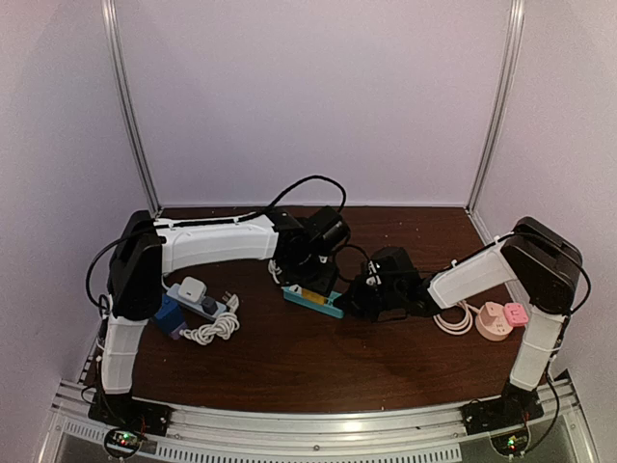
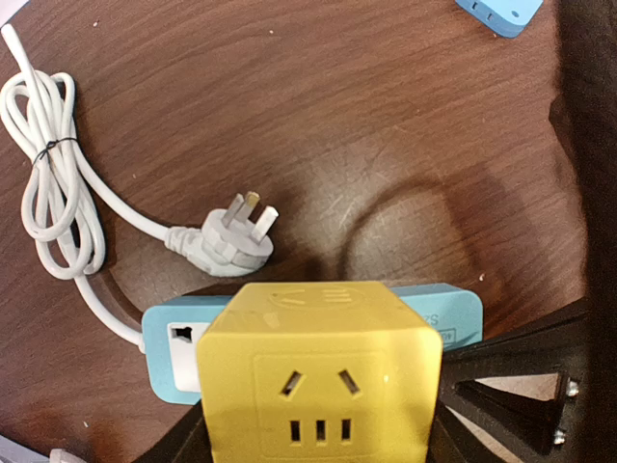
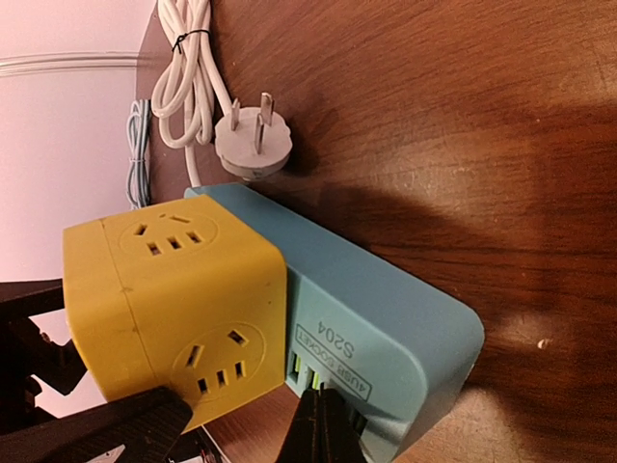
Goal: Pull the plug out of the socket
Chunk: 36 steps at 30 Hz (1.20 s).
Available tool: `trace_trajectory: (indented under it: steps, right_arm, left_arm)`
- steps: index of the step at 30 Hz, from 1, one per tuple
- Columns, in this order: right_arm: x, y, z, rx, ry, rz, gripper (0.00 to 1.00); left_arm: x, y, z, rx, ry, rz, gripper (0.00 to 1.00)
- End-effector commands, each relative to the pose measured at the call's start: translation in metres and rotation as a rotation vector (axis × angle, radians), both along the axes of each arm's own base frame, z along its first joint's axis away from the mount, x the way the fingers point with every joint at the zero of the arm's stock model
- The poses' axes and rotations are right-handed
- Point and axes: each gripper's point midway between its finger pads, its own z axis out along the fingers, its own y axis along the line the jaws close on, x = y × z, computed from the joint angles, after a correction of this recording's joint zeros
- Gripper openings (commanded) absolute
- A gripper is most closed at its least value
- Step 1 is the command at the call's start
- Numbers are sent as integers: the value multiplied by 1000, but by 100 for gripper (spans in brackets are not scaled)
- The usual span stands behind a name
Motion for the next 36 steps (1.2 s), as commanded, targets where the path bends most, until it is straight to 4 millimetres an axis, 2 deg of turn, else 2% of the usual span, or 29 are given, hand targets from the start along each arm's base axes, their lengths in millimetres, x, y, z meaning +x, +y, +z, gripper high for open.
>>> trace_trajectory:
  steps: [1, 7, 15, 23, 28, 36]
  right_arm:
    - [-9, -15, -40, -106, 87, -54, 0]
    - [-10, -18, -45, -106, 103, -69, 0]
    - [-10, -17, -45, -100, 99, -69, 0]
    - [-5, -10, -28, -74, 45, -47, 0]
    - [-1, -10, -15, -70, 2, -42, 0]
    - [3, -11, -1, -78, -48, -40, 0]
  left_arm:
    - [13, -24, 41, -98, -82, -28, 27]
    - [13, -29, 54, -103, -108, -50, 24]
    - [8, -27, 46, -85, -99, -50, 22]
    - [14, -20, 57, -83, -120, -27, 21]
    - [22, -5, 61, -98, -107, 4, 21]
    - [29, 7, 91, -185, -118, 12, 20]
